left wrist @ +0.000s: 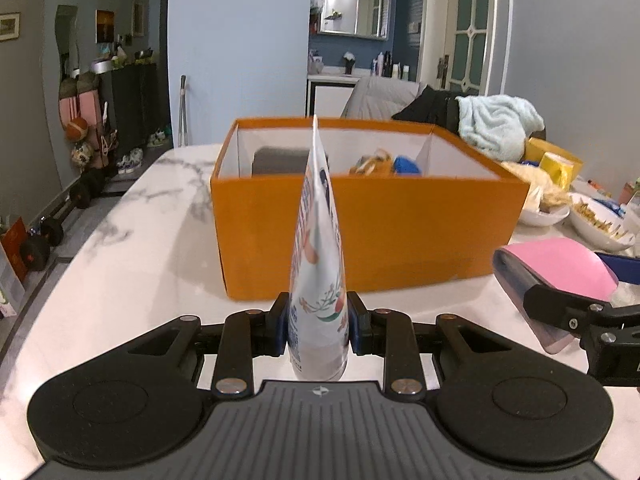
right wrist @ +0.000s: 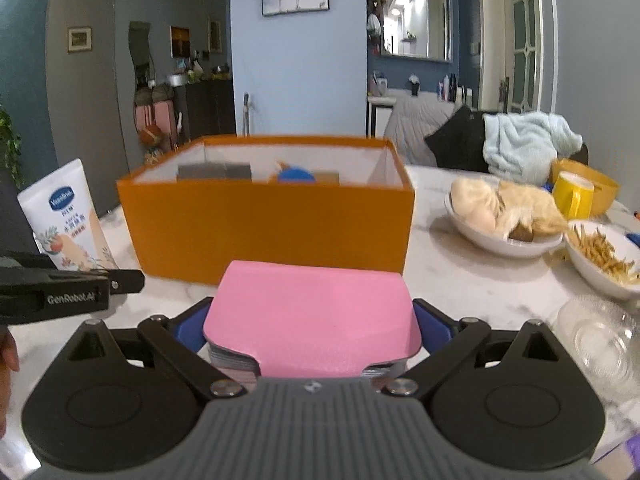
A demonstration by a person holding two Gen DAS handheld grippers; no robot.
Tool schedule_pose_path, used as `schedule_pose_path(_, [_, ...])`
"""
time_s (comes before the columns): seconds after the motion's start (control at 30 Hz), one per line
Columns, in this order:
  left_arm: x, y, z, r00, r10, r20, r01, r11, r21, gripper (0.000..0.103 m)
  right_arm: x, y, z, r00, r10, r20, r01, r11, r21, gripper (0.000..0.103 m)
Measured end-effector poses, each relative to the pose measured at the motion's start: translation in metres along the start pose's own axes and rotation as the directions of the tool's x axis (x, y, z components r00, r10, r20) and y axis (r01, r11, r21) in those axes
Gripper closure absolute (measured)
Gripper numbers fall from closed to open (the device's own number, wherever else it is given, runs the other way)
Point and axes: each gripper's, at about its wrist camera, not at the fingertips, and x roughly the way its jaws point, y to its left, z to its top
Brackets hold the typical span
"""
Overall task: Organize objects
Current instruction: 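Lift the Vaseline tube and pink box and carry both over the orange box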
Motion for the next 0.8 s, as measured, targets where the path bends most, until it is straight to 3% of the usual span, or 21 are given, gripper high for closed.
schedule_pose_path(0.43, [-0.001, 0.002, 0.073, 0.995, 0.030, 0.096, -0.034, 0.998, 0.044, 0.070, 0.001, 0.004, 0.076, 0.994, 0.042, 0.101, -0.037, 0.998, -0.053, 0.003])
schedule_pose_path(0.6, [0.018, 0.001, 0.104, 0.991, 0.055, 0.118, -0.063, 0.996, 0.068, 0.070, 0.029, -0.003, 0.106, 0.993, 0.069, 0.093, -0.067, 0.997, -0.025, 0.003])
schedule_pose_path(0.8, [0.065, 0.001, 0.136, 0.995, 0.073, 0.070, -0.078, 0.994, 0.080, 0.070, 0.078, -0.012, 0.130, 0.995, 0.094, 0.043, -0.095, 0.995, 0.039, 0.004])
